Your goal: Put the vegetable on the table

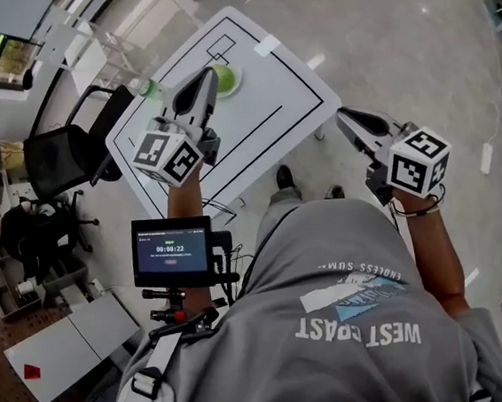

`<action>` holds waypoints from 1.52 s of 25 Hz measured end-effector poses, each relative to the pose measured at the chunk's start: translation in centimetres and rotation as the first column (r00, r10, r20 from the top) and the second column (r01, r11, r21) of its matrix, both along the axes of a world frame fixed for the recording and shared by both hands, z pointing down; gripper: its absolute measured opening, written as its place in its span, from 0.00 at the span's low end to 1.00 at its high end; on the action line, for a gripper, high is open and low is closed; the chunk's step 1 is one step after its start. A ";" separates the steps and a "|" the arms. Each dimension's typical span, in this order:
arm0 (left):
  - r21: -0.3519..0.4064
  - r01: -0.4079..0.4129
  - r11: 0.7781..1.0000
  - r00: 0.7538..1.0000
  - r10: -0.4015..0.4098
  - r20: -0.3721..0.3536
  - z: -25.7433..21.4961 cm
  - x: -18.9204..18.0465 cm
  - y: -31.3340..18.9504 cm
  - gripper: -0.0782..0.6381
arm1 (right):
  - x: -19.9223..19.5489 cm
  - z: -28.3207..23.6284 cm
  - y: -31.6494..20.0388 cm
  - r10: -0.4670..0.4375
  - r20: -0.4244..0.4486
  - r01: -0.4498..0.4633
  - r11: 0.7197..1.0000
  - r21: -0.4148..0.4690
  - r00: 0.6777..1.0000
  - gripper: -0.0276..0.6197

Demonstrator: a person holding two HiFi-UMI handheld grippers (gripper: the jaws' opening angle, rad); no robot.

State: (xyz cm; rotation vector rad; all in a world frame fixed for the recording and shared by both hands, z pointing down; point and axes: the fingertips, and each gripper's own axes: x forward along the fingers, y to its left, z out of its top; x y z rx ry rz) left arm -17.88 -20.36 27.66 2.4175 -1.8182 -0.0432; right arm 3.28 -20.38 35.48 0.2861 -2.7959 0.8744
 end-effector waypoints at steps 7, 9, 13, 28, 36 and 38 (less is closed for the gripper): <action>-0.008 -0.019 1.000 0.996 0.020 0.089 -1.6 12.1 11.8 0.12 | 7.1 -3.6 8.7 -0.109 0.107 0.093 0.985 0.147 0.988 0.06; -0.022 0.001 1.000 0.996 0.001 0.091 -1.4 12.9 13.7 0.12 | 7.0 -4.6 9.6 -0.143 0.133 0.120 0.978 0.171 0.981 0.06; -0.030 0.033 0.999 0.994 -0.030 0.101 -3.0 13.7 19.0 0.12 | 6.3 -8.1 13.6 -0.210 0.177 0.171 0.963 0.210 0.962 0.06; 0.102 -0.124 0.987 0.991 0.117 0.070 -7.1 18.7 50.3 0.12 | 8.9 -13.1 46.4 -0.186 0.103 0.138 0.923 0.359 0.977 0.05; 0.105 -0.161 0.981 0.986 0.154 0.067 -3.5 18.5 52.4 0.12 | 10.7 -10.5 51.6 -0.153 0.055 0.122 0.919 0.374 0.987 0.05; 0.114 -0.154 0.981 0.986 0.147 0.073 -3.8 18.4 52.3 0.12 | 11.0 -10.9 51.3 -0.145 0.058 0.113 0.919 0.378 0.988 0.05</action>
